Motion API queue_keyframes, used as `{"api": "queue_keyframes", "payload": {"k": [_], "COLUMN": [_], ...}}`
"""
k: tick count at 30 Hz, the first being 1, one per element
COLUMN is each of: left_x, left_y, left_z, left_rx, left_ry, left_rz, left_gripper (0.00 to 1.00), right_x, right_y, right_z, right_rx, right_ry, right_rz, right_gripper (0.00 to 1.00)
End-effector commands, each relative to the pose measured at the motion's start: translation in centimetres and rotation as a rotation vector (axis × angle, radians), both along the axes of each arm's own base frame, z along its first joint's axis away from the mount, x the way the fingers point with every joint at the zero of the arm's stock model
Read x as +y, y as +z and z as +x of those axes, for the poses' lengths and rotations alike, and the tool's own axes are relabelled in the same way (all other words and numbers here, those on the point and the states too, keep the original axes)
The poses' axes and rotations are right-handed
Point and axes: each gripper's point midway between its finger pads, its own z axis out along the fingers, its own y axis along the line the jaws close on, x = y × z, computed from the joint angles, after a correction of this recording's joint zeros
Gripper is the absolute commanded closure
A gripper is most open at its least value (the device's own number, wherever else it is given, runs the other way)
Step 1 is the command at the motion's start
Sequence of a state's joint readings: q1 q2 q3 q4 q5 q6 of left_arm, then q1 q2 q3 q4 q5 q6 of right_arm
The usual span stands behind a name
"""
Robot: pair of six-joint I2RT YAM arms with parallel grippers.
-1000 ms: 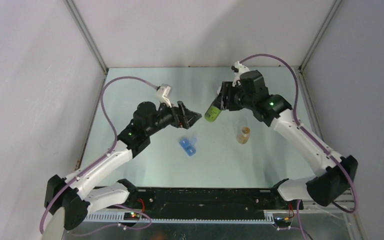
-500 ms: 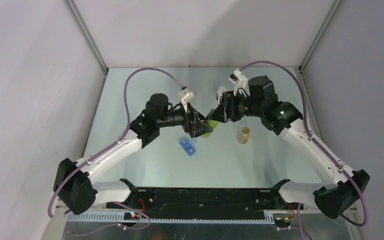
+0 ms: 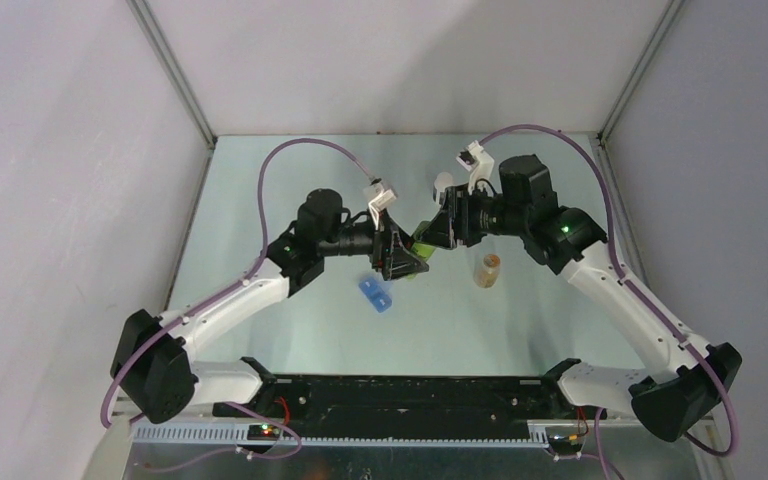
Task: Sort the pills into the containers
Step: Pick up the pill bottle at the center of the board, then unscrew the lid of the pill bottle.
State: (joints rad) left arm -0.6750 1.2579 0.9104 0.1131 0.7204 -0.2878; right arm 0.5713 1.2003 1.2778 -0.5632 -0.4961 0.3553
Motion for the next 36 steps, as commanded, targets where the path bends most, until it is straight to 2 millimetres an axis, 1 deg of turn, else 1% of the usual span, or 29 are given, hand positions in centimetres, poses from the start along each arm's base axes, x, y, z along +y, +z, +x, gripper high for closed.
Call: {"api": "queue_keyframes", "payload": {"k": [1,3,7,9,10,11,12,13,14,17,18,19,20,21,22,23,24,25,28,30,32,34,35,36], "left_x": [-0.3,-0.2,-0.1,0.0,0.0,0.0,0.0,0.0,0.0,0.0,0.0,-0.1,-0.1,-0.1,-0.1,-0.1,0.0,0.0,0.0,0.1,0.1,0.1,0.1,0.1], "left_y": [0.4,0.2,0.5,0.6,0.7,0.7,0.7,0.8,0.8,1.0,1.1,1.3,1.4,1.6,1.7,1.7,1.7,1.8,1.9,1.8,1.9,2.0,2.1,2.1], "left_z": [-0.8,-0.9,-0.9,-1.0,-1.0,-1.1,-1.2,-1.4,-1.5,-1.8,-1.8,-1.9,-2.0,-2.0,-2.0,-2.0,-1.9,-1.9,-1.6,-1.5,-1.4,-1.3,-1.3,-1.2], "left_rx": [-0.027,-0.028,-0.045,-0.055,-0.063,-0.067,-0.072,-0.076,-0.083,-0.093,-0.095,-0.1,-0.102,-0.107,-0.11,-0.112,-0.115,-0.117,-0.122,-0.12,-0.122,-0.122,-0.123,-0.122], "left_ry": [-0.039,-0.038,-0.032,-0.034,-0.035,-0.042,-0.045,-0.053,-0.059,-0.073,-0.078,-0.081,-0.083,-0.084,-0.082,-0.077,-0.067,-0.065,-0.048,-0.041,-0.035,-0.03,-0.026,-0.023], "left_rz": [-0.016,-0.012,-0.019,-0.023,-0.024,-0.026,-0.025,-0.027,-0.028,-0.033,-0.035,-0.038,-0.041,-0.044,-0.046,-0.046,-0.045,-0.046,-0.045,-0.044,-0.046,-0.047,-0.048,-0.048], "left_gripper": [0.18,0.19,0.27,0.37,0.4,0.45,0.48,0.53,0.56,0.7,0.72,0.78,0.81,0.88,0.91,0.98,0.99,1.0,1.0,1.0,1.0,1.0,1.0,1.0], "right_x": [0.2,0.1,0.0,0.0,0.0,0.0,0.1,0.1,0.1,0.2,0.1,0.0,0.0,-0.1,-0.1,-0.3,-0.3,-0.5,-0.4,-0.4,-0.3,-0.1,0.0,0.2], "right_y": [2.7,2.8,2.9,3.0,3.0,3.1,3.1,3.0,3.0,2.8,2.6,2.5,2.3,2.1,2.4,2.1,2.5,2.3,2.7,2.5,2.7,2.9,2.9,3.0], "right_z": [-0.3,-0.4,-0.5,-0.6,-0.7,-0.7,-0.8,-0.8,-0.9,-0.8,-0.7,-0.5,-0.4,-0.1,0.2,0.3,0.6,0.9,1.4,1.7,1.8,1.7,1.6,1.4], "right_rx": [-0.078,-0.076,-0.071,-0.07,-0.068,-0.066,-0.064,-0.061,-0.058,-0.045,-0.037,-0.031,-0.028,-0.026,-0.042,-0.041,-0.047,-0.048,-0.026,-0.013,-0.007,-0.002,0.0,0.002], "right_ry": [0.027,0.026,0.031,0.036,0.041,0.045,0.05,0.051,0.054,0.052,0.047,0.033,0.025,0.002,-0.011,-0.037,-0.057,-0.087,-0.136,-0.167,-0.177,-0.175,-0.172,-0.158], "right_rz": [0.082,0.088,0.095,0.1,0.102,0.104,0.106,0.106,0.107,0.105,0.099,0.097,0.094,0.092,0.102,0.106,0.128,0.13,0.178,0.198,0.219,0.232,0.236,0.24], "right_gripper": [0.65,0.65,0.65,0.64,0.63,0.63,0.62,0.62,0.61,0.59,0.57,0.55,0.5,0.4,0.36,0.3,0.28,0.23,0.2,0.19,0.2,0.24,0.28,0.31]}}
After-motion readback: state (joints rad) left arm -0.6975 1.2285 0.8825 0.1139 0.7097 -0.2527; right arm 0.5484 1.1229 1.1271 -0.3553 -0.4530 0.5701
